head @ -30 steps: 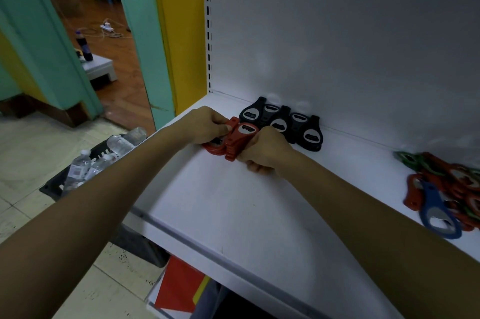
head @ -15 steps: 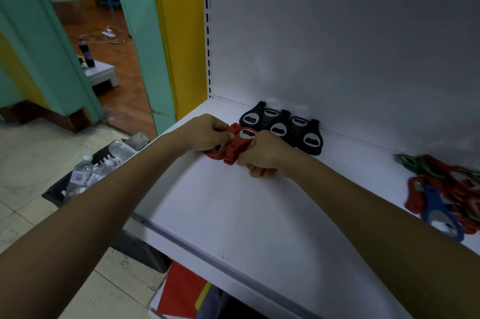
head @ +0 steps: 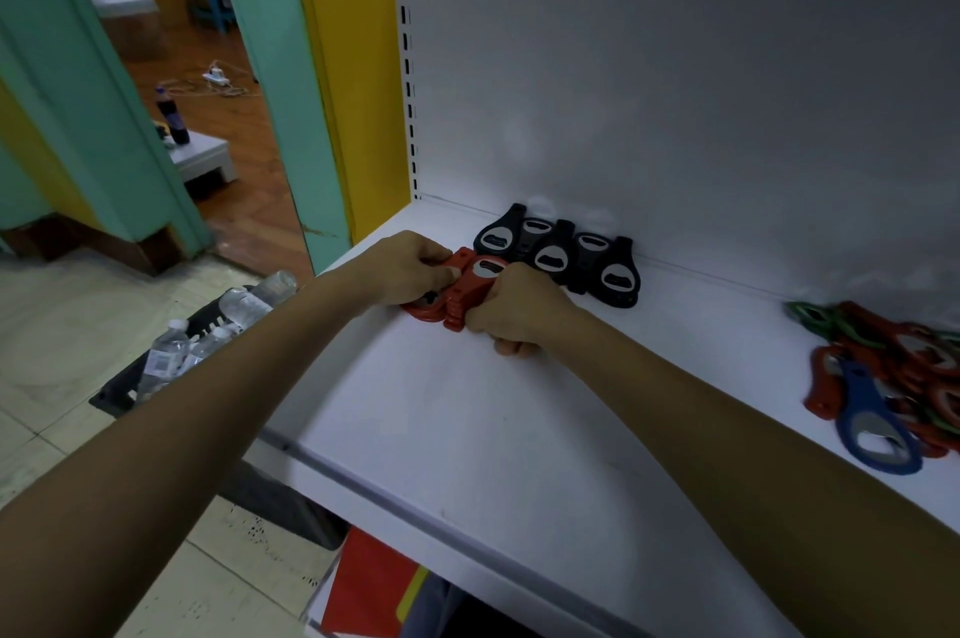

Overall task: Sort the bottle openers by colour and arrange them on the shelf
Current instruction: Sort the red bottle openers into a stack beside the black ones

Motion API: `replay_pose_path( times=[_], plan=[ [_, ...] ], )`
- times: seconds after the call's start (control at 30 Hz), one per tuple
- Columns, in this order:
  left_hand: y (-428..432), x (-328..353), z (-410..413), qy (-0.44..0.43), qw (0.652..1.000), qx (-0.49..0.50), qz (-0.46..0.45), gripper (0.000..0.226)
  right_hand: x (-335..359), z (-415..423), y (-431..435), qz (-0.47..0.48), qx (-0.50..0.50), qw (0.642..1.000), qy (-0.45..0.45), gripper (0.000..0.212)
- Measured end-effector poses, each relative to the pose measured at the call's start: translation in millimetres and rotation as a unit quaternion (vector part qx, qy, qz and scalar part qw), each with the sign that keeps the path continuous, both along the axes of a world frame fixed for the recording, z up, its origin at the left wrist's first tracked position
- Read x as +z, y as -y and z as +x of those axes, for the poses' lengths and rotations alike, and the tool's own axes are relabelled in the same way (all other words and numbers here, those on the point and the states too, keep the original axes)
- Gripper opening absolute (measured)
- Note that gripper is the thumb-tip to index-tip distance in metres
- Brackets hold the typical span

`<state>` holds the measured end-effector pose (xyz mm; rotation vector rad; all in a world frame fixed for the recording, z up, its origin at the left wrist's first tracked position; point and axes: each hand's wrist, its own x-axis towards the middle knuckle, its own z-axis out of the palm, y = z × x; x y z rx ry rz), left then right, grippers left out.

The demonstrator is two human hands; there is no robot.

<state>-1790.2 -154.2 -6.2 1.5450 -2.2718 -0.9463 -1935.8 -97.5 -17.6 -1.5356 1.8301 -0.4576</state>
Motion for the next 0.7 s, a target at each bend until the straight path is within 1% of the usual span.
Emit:
replay_pose_path(
  times=[0.07, 0.13, 0.17, 0.2, 0.27, 0.3, 0.37, 0.43, 0.5, 0.57, 0.7],
  plan=[
    [0, 0, -1, 0.005, 1.0, 0.003, -0.002, 0.032, 2, -1, -2, 0.0, 0.004, 1.0, 0.005, 0.011],
    [-2, -2, -2, 0.012, 1.0, 0.017, -0.019, 0.044, 6, -2, -7, -0.009, 0.01, 1.0, 0.002, 0.012],
    [-3, -2, -4, 0.02, 0.998, 0.025, -0.05, 0.048, 9, -4, -12, -0.031, 0.015, 0.999, -0.02, 0.012],
    [-6, -2, -5, 0.029, 0.994, 0.026, -0.1, 0.05, 11, -7, -17, -0.067, 0.02, 0.996, -0.062, 0.013],
    [-14, 0, -14, 0.046, 0.974, 0.004, -0.224, 0.049, 17, -16, -33, -0.146, 0.014, 0.975, -0.167, 0.016],
    [-20, 1, -19, 0.049, 0.961, -0.015, -0.27, 0.047, 19, -22, -41, -0.178, 0.011, 0.963, -0.202, 0.018],
    [-32, 4, -39, 0.052, 0.941, -0.064, -0.329, 0.047, 21, -42, -60, -0.219, 0.001, 0.949, -0.228, 0.022],
    [-49, 2, -69, 0.037, 0.923, -0.116, -0.365, 0.05, 19, -70, -83, -0.239, -0.014, 0.938, -0.25, 0.028],
    [-67, -4, -102, 0.025, 0.904, -0.169, -0.391, 0.051, 15, -101, -109, -0.237, -0.039, 0.928, -0.286, 0.032],
    [-86, -15, -139, 0.006, 0.894, -0.218, -0.392, 0.054, 11, -132, -141, -0.222, -0.078, 0.92, -0.313, 0.035],
    [-124, -30, -214, -0.075, 0.891, -0.289, -0.341, 0.054, 7, -190, -206, -0.229, -0.179, 0.896, -0.334, 0.024]
  ],
)
